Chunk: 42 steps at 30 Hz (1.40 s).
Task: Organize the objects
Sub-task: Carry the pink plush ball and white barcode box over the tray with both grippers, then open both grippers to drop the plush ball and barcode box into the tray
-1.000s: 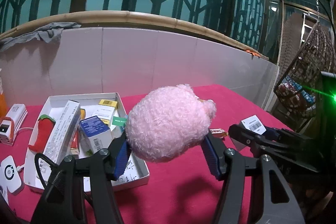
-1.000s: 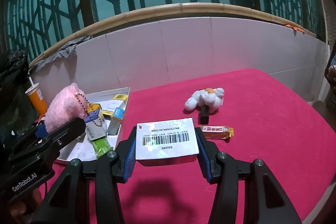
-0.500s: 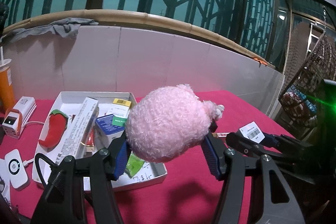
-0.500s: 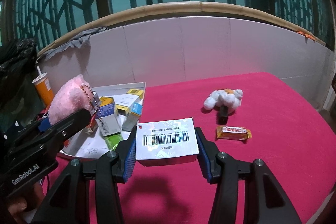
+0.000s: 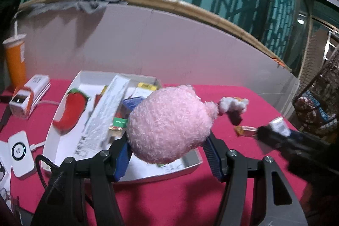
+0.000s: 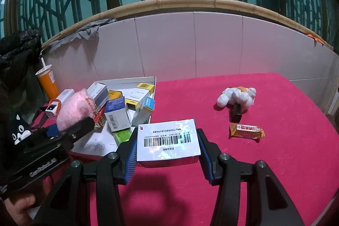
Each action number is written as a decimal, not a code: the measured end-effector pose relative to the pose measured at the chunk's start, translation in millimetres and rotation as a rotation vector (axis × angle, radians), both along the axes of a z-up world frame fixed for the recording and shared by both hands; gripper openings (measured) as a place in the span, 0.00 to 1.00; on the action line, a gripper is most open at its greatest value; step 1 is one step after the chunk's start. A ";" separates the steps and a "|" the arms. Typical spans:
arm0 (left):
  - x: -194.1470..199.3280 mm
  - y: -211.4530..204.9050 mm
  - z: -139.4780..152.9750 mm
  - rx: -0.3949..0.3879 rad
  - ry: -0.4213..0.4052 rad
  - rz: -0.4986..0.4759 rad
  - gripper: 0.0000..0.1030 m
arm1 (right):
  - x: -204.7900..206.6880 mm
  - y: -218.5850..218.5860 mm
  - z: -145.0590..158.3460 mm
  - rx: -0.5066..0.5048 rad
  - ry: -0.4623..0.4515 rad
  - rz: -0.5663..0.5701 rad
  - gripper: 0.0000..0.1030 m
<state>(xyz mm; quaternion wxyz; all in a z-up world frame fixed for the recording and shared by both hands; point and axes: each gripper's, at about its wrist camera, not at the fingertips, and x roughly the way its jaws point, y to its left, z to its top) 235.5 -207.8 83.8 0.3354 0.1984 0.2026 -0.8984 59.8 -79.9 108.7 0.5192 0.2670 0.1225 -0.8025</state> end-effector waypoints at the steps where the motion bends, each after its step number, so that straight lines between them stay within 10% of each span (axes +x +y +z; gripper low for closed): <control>1: 2.9 -6.3 -3.6 0.007 -0.006 0.020 0.59 | 0.8 -0.7 0.2 0.001 0.002 0.001 0.53; 12: 52.0 -58.7 -9.5 0.071 0.037 0.206 0.59 | 1.2 -12.0 2.6 0.004 0.001 0.003 0.53; 30: 55.8 -87.8 14.8 0.063 0.085 0.265 0.60 | 34.9 -81.1 6.5 0.008 0.008 0.127 0.53; 42: 45.3 -132.4 1.0 0.220 0.125 0.248 0.60 | 49.9 -133.2 -36.5 0.116 -0.009 0.184 0.53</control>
